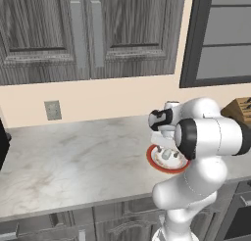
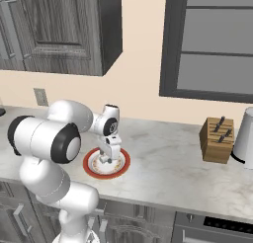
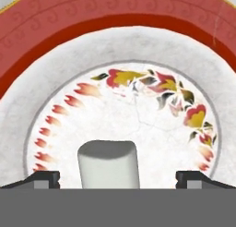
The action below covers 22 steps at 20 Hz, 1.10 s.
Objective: Pick up the marshmallow and place it in the cup of hot chocolate on the dining counter.
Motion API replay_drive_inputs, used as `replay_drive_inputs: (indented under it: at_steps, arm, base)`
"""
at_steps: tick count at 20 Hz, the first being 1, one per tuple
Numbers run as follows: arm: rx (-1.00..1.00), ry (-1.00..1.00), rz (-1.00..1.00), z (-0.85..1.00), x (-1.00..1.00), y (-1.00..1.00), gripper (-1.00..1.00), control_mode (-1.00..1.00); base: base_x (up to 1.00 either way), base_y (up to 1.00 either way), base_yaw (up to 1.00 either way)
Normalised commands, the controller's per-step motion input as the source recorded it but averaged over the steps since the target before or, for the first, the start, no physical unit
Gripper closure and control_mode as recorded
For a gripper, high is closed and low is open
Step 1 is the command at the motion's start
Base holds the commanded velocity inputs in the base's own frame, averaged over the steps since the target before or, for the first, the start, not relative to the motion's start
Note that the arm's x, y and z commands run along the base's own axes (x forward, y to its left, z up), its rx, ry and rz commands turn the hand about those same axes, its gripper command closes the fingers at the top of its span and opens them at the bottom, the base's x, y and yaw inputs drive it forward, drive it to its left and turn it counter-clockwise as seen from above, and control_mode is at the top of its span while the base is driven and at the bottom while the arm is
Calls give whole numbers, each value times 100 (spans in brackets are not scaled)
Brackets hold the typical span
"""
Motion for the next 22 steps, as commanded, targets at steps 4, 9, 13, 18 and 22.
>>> replay_drive_inputs:
  at_steps: [4, 9, 13, 18, 22]
  arm:
    - [0, 0, 0, -11, 0, 5, 100, -100]
    - [0, 0, 0, -24, 0, 7, 100, -100]
    - [0, -1, 0, -1, 0, 0, 100, -100]
    - [0, -7, 0, 6, -10, 0, 100, -100]
    - [0, -22, 1, 64, -50, -3, 100, -100]
  base:
    - [0, 0, 0]
    - [0, 0, 0]
    - [0, 0, 0]
    - [0, 0, 0]
    - [0, 0, 0]
